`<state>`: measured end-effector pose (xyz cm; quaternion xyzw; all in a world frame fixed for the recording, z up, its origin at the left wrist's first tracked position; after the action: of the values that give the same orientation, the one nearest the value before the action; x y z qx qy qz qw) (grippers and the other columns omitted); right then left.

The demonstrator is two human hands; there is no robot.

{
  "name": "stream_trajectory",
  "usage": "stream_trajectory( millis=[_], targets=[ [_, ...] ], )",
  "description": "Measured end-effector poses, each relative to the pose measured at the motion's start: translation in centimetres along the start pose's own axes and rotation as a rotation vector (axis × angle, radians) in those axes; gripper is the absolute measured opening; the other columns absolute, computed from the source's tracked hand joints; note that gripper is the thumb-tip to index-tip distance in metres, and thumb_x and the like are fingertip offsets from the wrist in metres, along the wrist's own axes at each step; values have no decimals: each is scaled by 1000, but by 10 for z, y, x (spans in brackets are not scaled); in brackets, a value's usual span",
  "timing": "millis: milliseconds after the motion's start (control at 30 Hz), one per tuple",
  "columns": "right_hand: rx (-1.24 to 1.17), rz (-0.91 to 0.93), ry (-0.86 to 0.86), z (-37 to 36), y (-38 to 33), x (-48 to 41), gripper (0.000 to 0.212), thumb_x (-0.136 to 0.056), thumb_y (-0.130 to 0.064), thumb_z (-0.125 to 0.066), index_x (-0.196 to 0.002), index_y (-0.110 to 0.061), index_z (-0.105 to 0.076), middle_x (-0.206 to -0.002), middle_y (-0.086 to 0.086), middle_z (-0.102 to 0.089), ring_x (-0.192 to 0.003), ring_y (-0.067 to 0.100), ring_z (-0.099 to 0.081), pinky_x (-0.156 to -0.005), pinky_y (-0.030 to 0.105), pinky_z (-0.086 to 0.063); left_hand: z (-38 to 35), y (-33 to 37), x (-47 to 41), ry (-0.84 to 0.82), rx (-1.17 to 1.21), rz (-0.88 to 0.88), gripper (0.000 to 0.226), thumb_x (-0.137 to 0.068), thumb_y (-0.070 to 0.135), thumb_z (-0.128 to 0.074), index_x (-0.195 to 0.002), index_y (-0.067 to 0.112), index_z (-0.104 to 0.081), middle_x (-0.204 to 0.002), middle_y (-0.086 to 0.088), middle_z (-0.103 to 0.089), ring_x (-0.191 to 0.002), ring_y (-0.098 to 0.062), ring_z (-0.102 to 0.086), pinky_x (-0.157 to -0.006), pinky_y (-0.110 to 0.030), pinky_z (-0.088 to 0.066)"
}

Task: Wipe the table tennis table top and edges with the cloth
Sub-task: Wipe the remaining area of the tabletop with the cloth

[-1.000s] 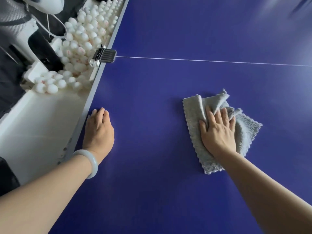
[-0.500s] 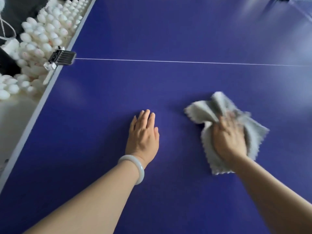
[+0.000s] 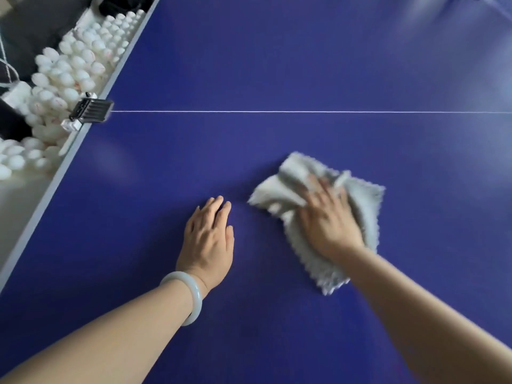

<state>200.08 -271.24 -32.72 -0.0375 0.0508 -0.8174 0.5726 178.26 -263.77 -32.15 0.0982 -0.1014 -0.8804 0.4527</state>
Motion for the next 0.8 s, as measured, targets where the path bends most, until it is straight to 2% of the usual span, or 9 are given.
stream_trajectory(
  millis=[67, 133, 233, 400, 500, 567, 633, 700, 800],
  targets=[
    [-26, -276, 38, 11, 76, -13, 58, -102, -32, -25, -157, -12, -25, -167, 6, -14, -155, 24, -4, -122, 44, 15, -1, -1, 0, -2, -6, 4, 48, -99, 19, -45, -146, 9, -45, -155, -8, -37, -145, -26, -33, -121, -44, -23],
    [-99, -500, 49, 12, 121, 1, 58, -104, -33, -25, -157, -7, -26, -167, 8, -15, -155, 24, -5, -124, 48, 5, 0, -2, 0, 1, -8, 10, 48, -99, 19, -45, -146, 9, -44, -155, -7, -37, -145, -26, -33, -121, -44, -24],
    [-94, -580, 79, 6, 103, 29, 60, -103, -36, -20, -152, -3, -34, -165, 13, -20, -154, 29, -9, -123, 54, -4, -2, -2, 1, -12, -6, 19, 48, -99, 20, -44, -146, 10, -43, -156, -6, -35, -146, -25, -31, -121, -43, -23],
    [-38, -74, 11, -17, -44, -5, 57, -102, -46, -21, -154, -25, -30, -168, -2, -11, -155, 27, 1, -118, 60, 15, -2, -4, 2, -28, -18, 24, 49, -99, 21, -43, -147, 11, -42, -156, -5, -34, -146, -24, -31, -121, -42, -21],
    [-78, 251, -35, -16, -86, -58, 56, -102, -46, -23, -157, -32, -24, -168, -6, -12, -155, 23, -2, -122, 58, 7, 2, -4, 3, -23, -10, 31, 49, -99, 21, -44, -147, 12, -42, -156, -4, -34, -146, -22, -29, -122, -39, -19],
    [-32, 332, -18, -6, -63, -95, 56, -102, -37, -32, -157, -29, -27, -166, -4, -20, -154, 23, -11, -123, 57, 3, -1, -3, 2, -38, -18, 24, 50, -101, 25, -39, -150, 14, -38, -159, -2, -30, -148, -20, -24, -123, -36, -13],
    [59, 145, 62, 8, 7, -120, 56, -102, -32, -32, -157, -26, -27, -165, -3, -21, -153, 25, -13, -120, 62, 9, -4, -4, 1, -49, -25, 23, 51, -102, 27, -34, -152, 15, -35, -160, -1, -26, -149, -18, -20, -124, -36, -10],
    [-28, -227, 86, 15, 95, -111, 54, -102, -31, -31, -153, -15, -35, -165, 5, -22, -152, 28, -13, -121, 61, 4, -5, -5, 1, -50, -27, 26, 51, -103, 27, -34, -152, 15, -34, -160, -1, -26, -149, -18, -20, -124, -37, -12],
    [-89, -511, 77, 9, 137, -71, 60, -98, -34, -24, -145, -3, -42, -163, 13, -25, -152, 31, -14, -123, 56, -4, -5, -5, 2, -49, -30, 24, 52, -102, 28, -33, -152, 14, -35, -159, -2, -28, -149, -19, -22, -123, -39, -16]
  ],
)
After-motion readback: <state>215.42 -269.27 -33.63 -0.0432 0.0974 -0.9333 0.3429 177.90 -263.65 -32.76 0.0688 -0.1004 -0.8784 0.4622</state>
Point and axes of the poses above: each hand's wrist, its own x-axis away from the middle knuckle, its own z-axis out of the back of the hand, y = z × x, the point moved 10 cm from there along -x, towards the middle knuckle
